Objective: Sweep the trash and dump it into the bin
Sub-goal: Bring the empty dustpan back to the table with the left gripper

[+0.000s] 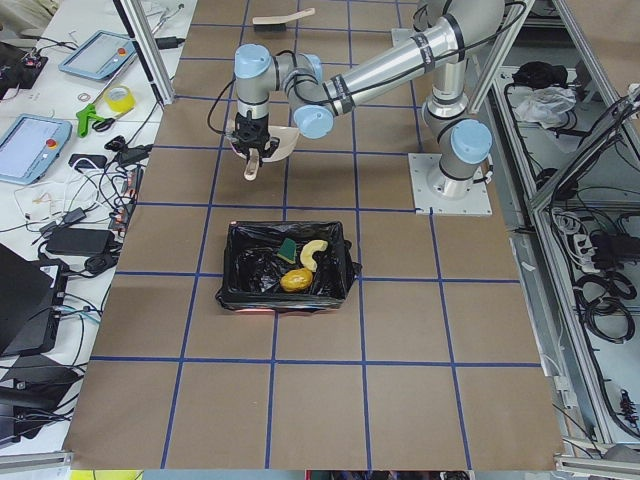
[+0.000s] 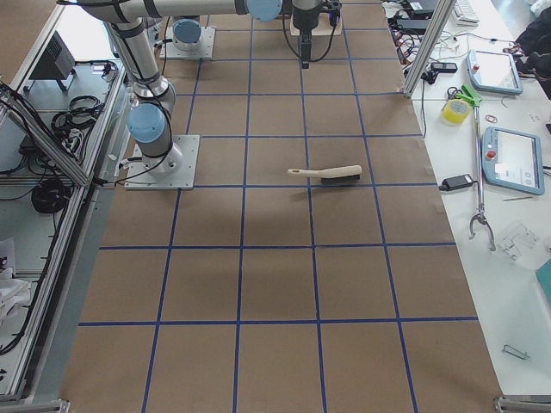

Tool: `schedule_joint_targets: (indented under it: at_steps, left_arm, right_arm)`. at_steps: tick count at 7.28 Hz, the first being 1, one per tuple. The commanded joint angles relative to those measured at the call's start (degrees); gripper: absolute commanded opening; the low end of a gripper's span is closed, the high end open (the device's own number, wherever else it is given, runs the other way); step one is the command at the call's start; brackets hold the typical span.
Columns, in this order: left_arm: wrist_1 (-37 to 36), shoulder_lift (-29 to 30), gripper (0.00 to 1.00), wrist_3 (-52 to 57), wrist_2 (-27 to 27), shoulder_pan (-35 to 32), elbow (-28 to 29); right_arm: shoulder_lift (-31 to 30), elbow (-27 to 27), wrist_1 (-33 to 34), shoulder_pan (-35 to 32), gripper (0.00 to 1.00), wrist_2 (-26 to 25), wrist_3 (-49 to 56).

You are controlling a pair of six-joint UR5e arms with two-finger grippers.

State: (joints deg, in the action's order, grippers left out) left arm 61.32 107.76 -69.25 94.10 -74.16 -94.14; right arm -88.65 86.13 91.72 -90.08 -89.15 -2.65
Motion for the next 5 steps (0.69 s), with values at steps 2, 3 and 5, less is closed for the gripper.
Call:
schedule_joint_targets:
  at_steps: [2,3,5]
  left_arm:
    - [-1.02,5.43,0.00,1.48,-0.15,-1.77,2.98]
    - [-1.11,7.27,0.00,1.31,-0.15,-2.04,4.39]
    - [-1.90,10.62,0.00,-3.31,-0.15,-3.96,5.63]
  right_arm:
    - [0.06,-0.08,-0.05,0.00,1.00,0.38,-0.08]
    - [0.06,0.01,-0.05,0.08,1.00,0.29,-0.08]
    - [0.06,0.01,-0.05,0.17,1.00,0.47,0.10]
